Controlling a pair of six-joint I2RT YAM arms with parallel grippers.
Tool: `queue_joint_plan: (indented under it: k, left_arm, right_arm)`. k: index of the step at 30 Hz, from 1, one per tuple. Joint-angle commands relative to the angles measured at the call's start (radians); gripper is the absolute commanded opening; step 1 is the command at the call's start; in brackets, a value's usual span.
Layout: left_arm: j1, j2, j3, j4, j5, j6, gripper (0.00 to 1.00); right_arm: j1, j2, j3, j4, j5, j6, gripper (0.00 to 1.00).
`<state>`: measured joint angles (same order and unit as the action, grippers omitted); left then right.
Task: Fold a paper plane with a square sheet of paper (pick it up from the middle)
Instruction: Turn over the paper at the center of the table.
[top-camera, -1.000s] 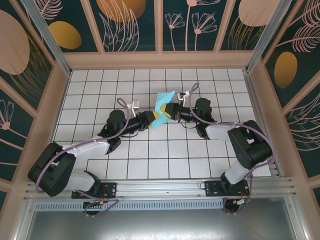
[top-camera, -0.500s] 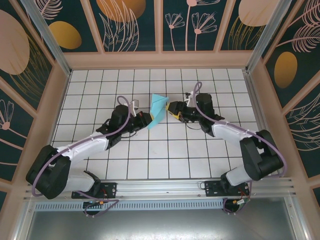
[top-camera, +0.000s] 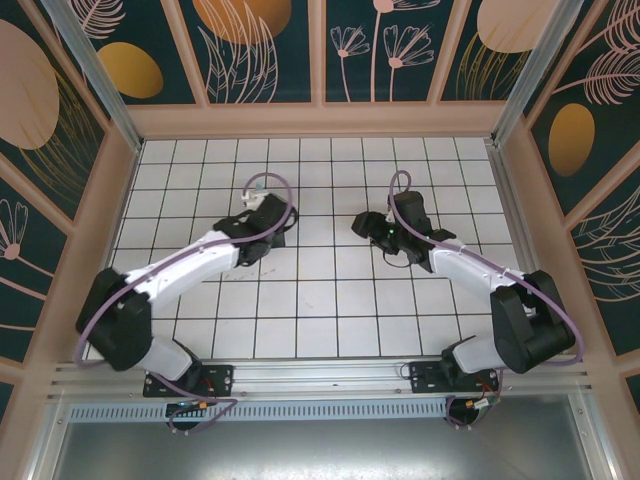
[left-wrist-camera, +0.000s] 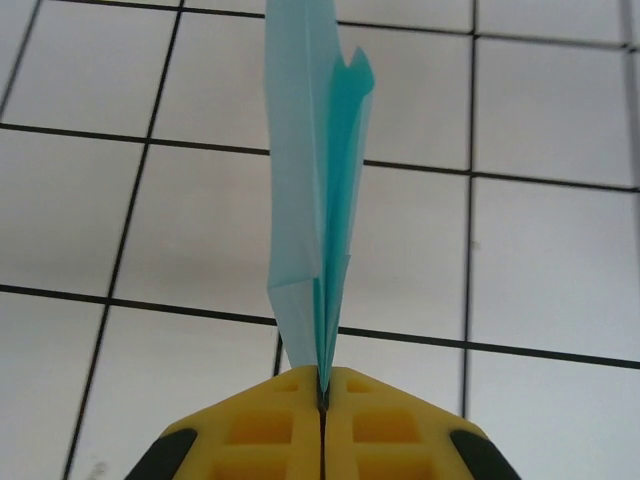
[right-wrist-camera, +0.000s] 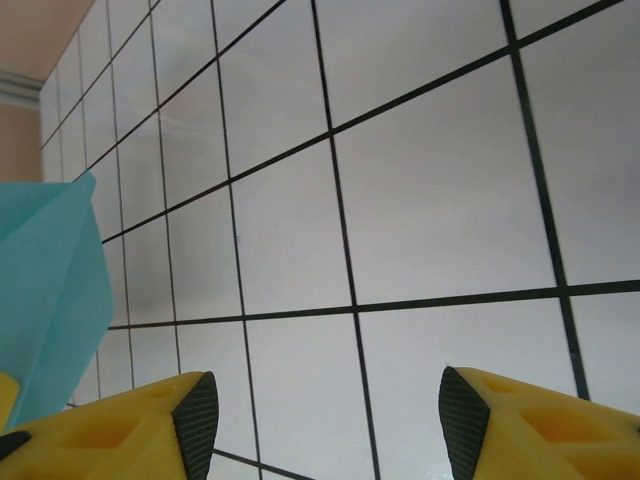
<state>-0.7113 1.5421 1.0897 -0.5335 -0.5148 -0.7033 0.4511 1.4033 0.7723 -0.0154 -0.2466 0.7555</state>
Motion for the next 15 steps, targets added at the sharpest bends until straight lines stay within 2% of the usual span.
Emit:
queue_joint_plan:
  k: [1, 4, 7, 10, 15]
  left_arm:
    - [-0.049, 0.116, 0.071, -0.17, -0.172, -0.01, 0.1]
    - [-0.081, 0.212, 0.108, -0.132, -0.113, -0.026, 0.15]
    - [-0.095, 0.248, 0.112, -0.039, 0.014, -0.019, 0.28]
    - [-0.094, 0.233, 0.092, 0.078, 0.151, 0.005, 0.46]
    - [-0.067, 0.135, 0.043, 0.163, 0.256, 0.033, 0.66]
  right_arm:
    - [-0.004, -0.005, -0.001, -0.044, 0.071, -0.018, 0.63]
    - [-0.004, -0.01, -0.012, -0.061, 0.102, -0.01, 0.63]
    - [-0.009, -0.015, -0.028, -0.065, 0.116, -0.003, 0.63]
    - [-0.014, -0.014, -0.031, -0.078, 0.122, -0.001, 0.62]
    - [0.005, -0.004, -0.031, -0.052, 0.096, -0.014, 0.59]
